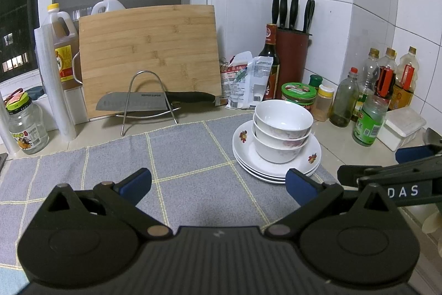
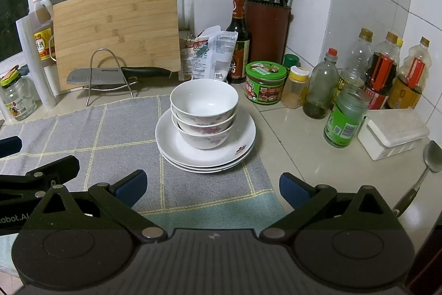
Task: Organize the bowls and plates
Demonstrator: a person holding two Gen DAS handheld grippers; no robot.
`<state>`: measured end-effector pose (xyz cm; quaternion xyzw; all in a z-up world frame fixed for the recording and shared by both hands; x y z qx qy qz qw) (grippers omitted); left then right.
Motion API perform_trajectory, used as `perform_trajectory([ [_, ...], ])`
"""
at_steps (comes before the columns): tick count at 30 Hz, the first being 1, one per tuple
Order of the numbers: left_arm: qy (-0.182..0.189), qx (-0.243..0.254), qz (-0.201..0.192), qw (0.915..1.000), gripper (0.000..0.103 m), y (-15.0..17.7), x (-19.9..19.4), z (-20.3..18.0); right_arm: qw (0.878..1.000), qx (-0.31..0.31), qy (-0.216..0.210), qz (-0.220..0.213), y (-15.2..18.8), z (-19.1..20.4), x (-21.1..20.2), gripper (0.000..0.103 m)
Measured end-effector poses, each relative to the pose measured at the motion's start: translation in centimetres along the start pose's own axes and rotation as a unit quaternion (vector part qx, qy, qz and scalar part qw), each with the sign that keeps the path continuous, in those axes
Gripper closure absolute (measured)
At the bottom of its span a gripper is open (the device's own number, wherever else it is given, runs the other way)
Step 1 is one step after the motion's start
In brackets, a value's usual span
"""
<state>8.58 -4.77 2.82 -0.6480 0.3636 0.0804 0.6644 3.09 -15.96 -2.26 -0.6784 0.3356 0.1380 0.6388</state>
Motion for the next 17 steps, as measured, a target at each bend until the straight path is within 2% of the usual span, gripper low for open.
perform_trajectory([
  [17,0.0,-0.002,0.002,1.0,0.001,0.03,-0.06,0.06,1.0,-0.002,0.002,0.001,-0.11,0.08,0.0,0.0],
])
Point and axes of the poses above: each gripper's, at about its wrist camera, not at the fingertips, and x roughly the way its jaws point, z to its left, y to its underside, the point moved 3 cm from there along x, roughly the way its jaws point, and after that the axes turned 11 degrees about -x, right-handed, at the moved point
